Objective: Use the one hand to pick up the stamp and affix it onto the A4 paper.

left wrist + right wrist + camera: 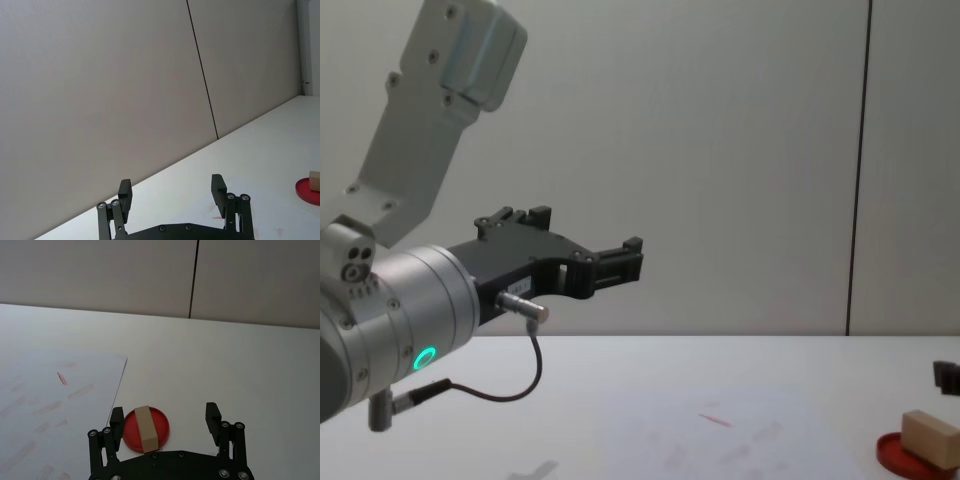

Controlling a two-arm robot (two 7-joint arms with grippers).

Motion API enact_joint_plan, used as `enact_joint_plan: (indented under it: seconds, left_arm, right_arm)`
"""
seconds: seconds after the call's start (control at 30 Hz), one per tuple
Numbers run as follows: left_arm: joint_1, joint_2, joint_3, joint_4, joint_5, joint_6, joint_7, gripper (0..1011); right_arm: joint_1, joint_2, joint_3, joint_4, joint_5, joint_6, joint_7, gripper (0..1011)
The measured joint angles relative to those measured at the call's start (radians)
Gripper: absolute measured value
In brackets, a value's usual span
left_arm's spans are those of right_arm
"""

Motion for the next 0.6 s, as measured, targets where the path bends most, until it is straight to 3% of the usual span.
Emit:
enact_joint_plan:
  seconds: [0.6]
  left_arm:
    - [0.000,0.000,0.000,0.000,0.000,0.000,0.000,1002]
  right_arm:
    - [0.054,-0.034,-0.007,0.094,-0.003,0.039,0.018,1001]
